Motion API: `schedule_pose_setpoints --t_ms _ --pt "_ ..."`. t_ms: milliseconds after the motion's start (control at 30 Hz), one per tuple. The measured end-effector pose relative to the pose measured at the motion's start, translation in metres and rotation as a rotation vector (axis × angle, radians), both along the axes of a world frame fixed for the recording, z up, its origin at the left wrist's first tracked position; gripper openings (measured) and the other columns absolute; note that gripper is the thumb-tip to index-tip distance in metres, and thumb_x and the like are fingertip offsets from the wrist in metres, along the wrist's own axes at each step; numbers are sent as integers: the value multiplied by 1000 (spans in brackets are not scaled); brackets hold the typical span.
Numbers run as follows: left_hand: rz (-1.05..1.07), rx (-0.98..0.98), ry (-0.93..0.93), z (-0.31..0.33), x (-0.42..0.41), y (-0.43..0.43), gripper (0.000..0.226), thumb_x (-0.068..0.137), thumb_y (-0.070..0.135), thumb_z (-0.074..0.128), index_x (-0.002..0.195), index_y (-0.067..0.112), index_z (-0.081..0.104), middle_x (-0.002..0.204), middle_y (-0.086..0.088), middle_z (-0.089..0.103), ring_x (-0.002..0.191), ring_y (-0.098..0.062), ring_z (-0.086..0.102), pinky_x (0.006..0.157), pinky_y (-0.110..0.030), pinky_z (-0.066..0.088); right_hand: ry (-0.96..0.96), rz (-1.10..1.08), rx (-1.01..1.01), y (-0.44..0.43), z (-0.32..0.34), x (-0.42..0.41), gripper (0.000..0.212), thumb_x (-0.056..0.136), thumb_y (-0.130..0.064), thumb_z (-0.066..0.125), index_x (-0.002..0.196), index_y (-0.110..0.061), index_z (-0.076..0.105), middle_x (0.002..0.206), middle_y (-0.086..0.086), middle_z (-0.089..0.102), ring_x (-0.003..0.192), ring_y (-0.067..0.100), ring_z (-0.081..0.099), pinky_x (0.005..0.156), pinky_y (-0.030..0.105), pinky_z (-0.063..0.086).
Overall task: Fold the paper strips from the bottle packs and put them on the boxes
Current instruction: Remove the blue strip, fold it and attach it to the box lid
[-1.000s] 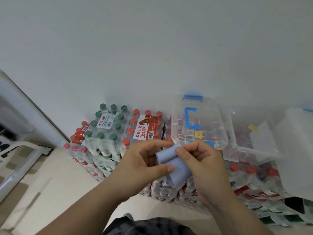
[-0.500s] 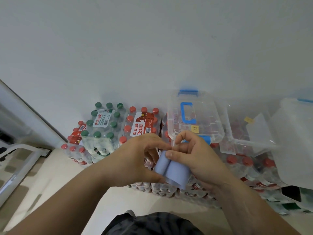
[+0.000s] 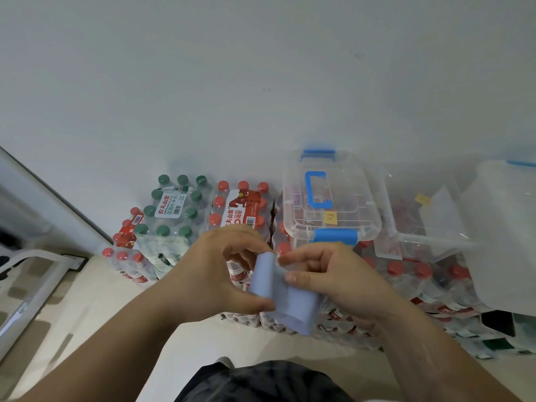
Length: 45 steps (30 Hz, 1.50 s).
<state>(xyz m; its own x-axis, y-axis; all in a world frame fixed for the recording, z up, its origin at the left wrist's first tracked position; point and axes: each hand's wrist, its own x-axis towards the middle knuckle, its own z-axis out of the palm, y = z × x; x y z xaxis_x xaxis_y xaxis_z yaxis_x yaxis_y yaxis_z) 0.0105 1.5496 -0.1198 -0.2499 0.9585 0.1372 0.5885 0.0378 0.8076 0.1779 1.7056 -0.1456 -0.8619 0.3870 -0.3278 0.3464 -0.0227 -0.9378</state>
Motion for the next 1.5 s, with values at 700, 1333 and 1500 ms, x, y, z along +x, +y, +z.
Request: schedule_pose_setpoints --t_ms 700,1333,1500 --pt "198 96 -660 -18 6 -7 49 52 14 88 98 13 74 93 -20 69 86 -30 68 70 -42 59 165 -29 -243 -7 -28 -1 16 91 -5 69 105 -12 65 96 10 77 90 27 75 75 34 60" --pt "147 -96 -195 -12 12 -8 53 67 5 90 110 29 71 90 5 76 74 -23 74 71 -38 63 129 8 -7 9 1 8 23 85 -10 80 80 -33 77 90 -3 75 84 18 73 79 43 63" --pt "126 -54 -64 -6 23 -1 49 72 8 85 110 35 71 84 12 72 72 -17 71 67 -34 61 151 4 -70 -1 5 2 9 73 -22 71 73 -31 73 79 -7 68 76 15 63 72 37 54"
